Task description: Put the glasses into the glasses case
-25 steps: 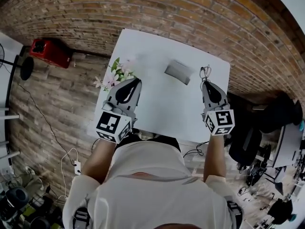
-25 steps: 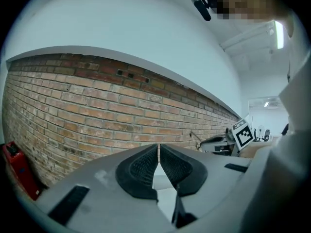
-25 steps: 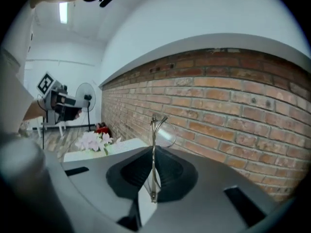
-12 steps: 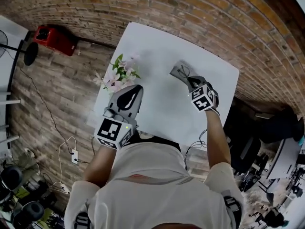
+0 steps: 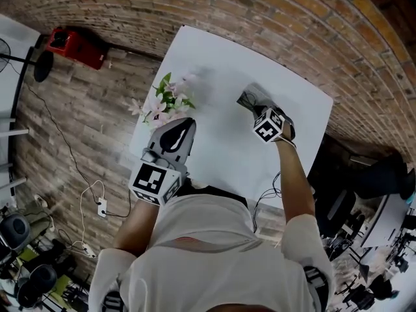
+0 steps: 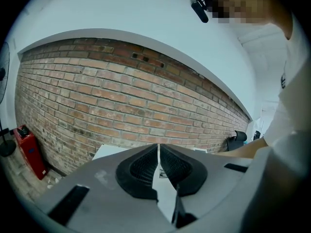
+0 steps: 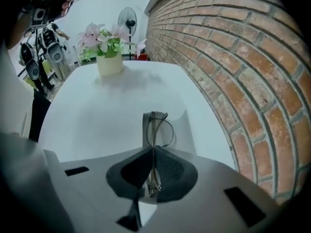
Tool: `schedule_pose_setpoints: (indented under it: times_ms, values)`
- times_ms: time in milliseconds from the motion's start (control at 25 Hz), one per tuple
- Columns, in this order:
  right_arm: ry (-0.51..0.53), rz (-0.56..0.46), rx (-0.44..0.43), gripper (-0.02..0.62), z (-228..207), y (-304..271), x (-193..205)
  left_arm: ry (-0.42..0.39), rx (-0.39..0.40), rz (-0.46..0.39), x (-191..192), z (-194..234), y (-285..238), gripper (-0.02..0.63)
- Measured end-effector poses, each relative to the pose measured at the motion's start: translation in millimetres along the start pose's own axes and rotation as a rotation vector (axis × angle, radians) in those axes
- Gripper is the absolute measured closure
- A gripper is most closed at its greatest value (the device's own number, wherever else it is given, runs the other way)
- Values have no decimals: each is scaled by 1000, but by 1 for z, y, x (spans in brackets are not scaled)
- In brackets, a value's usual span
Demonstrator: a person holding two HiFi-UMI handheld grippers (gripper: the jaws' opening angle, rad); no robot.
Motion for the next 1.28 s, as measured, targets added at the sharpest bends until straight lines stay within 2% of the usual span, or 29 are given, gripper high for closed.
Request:
schedule_pose_setpoints:
  times_ms: [160,320,440,560,640,680,800,920,1120,1280]
  values:
    - [1,18,-42,531,5,-4,1,8,2,5,2,4,-1,580]
    - [12,7,-33,529,7,-6,1,9,11,8,3,3,-2,580]
    - [-5,-23,-12,462,7,1,2,7,20,5,3,0,-2,580]
    - [-41,-83,37,448,1,22,-1,5,30,-2,1,-2,-2,580]
    - [-113,-175,99,451,-8,50,-5,-4,44,-12,-4,-5,-3,580]
    - [-165,-235,141,473,-13,69,-6,-10,53,-19,-7,-8,-4,580]
    - [-300,-415,322,542,-28,140,-9,-29,80,-43,-17,-15,-6,580]
    - [-367,-548,465,544,-27,205,-10,-56,111,-72,-30,-23,-11,580]
    - [-519,-736,581,545,-13,289,8,-156,192,-127,-59,-43,-28,580]
    - [-628,-893,622,545,5,348,24,-189,223,-192,-87,-62,-27,580]
Point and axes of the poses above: the fingertips, and each gripper's own axes: y backward along the fingers, z to its left, x out of its underside, the point moved 6 cm from there along y, backward along the fingers, and after that the axes turned 1 degree about z, right-handed, at the moved point
